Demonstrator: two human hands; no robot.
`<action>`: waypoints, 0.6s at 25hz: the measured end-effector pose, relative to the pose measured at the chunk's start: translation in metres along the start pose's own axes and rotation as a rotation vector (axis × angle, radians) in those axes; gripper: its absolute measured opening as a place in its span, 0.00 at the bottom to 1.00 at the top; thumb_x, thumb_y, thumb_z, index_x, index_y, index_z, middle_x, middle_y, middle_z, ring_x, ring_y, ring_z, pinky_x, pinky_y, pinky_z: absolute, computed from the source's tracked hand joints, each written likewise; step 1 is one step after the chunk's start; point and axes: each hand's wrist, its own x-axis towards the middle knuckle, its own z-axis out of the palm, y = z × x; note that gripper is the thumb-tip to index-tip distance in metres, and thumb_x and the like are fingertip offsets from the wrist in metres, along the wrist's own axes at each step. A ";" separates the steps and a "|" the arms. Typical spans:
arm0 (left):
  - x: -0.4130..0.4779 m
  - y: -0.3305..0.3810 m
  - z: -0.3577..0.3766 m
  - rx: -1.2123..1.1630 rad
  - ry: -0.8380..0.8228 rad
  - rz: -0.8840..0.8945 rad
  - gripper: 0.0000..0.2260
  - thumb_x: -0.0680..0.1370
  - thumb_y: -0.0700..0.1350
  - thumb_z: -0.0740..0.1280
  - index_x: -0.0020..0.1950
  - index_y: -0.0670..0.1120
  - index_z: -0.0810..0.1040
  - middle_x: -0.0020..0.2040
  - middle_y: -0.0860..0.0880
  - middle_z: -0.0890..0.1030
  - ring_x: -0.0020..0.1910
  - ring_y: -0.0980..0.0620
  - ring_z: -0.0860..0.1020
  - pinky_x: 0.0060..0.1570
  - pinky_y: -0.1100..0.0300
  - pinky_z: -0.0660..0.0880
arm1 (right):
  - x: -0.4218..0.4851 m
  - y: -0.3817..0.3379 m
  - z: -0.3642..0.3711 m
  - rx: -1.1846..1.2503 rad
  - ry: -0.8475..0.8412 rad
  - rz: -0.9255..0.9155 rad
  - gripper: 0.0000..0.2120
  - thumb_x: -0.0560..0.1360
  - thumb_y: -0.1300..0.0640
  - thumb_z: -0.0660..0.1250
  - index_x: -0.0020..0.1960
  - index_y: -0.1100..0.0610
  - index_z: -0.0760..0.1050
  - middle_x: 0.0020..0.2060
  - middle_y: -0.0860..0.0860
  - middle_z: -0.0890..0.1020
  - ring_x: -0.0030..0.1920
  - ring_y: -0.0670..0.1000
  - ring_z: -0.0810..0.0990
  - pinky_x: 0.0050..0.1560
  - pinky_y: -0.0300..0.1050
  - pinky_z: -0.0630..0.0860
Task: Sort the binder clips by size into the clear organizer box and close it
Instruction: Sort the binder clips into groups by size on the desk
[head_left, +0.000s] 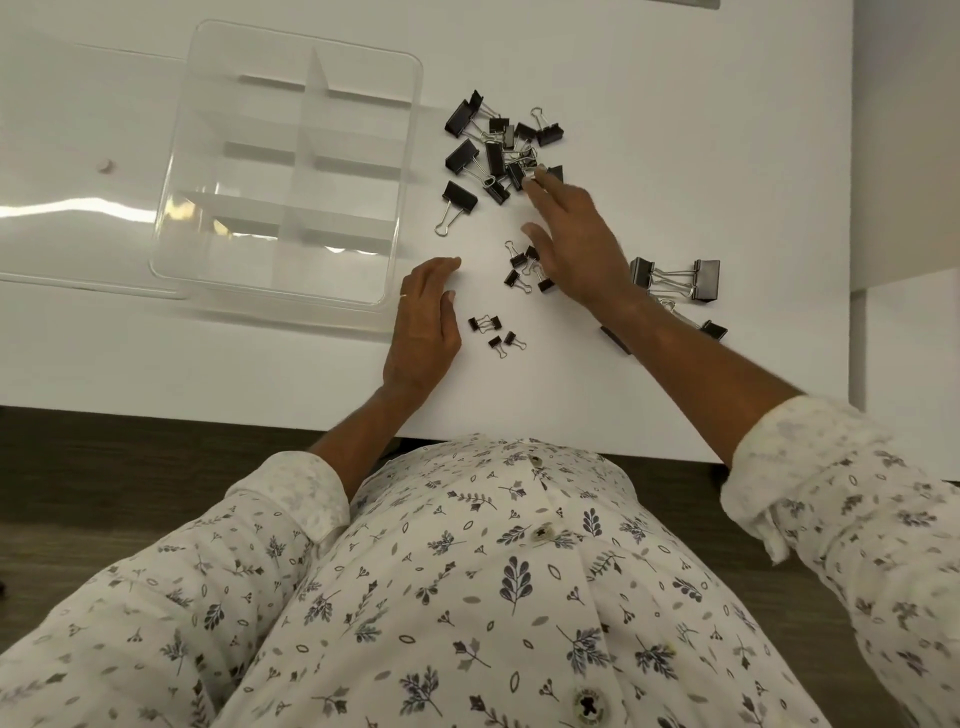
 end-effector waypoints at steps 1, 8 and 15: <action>0.000 0.000 0.000 0.005 0.001 -0.001 0.17 0.83 0.33 0.59 0.72 0.39 0.73 0.68 0.43 0.75 0.70 0.47 0.72 0.74 0.65 0.62 | 0.008 0.002 0.000 -0.055 -0.030 0.008 0.23 0.85 0.52 0.59 0.78 0.59 0.67 0.77 0.57 0.69 0.73 0.60 0.70 0.68 0.57 0.74; 0.000 -0.001 0.003 0.020 0.009 -0.003 0.17 0.83 0.34 0.60 0.72 0.41 0.73 0.68 0.43 0.75 0.70 0.48 0.71 0.73 0.59 0.67 | -0.033 0.011 0.008 -0.173 0.062 -0.186 0.15 0.84 0.56 0.61 0.67 0.57 0.78 0.68 0.52 0.80 0.66 0.57 0.79 0.64 0.55 0.75; 0.000 -0.001 0.004 0.046 -0.015 -0.011 0.17 0.83 0.34 0.60 0.71 0.42 0.74 0.67 0.45 0.76 0.69 0.47 0.72 0.72 0.61 0.65 | -0.020 0.018 0.003 0.043 0.106 0.048 0.13 0.82 0.60 0.63 0.65 0.59 0.79 0.59 0.56 0.82 0.57 0.59 0.81 0.56 0.52 0.79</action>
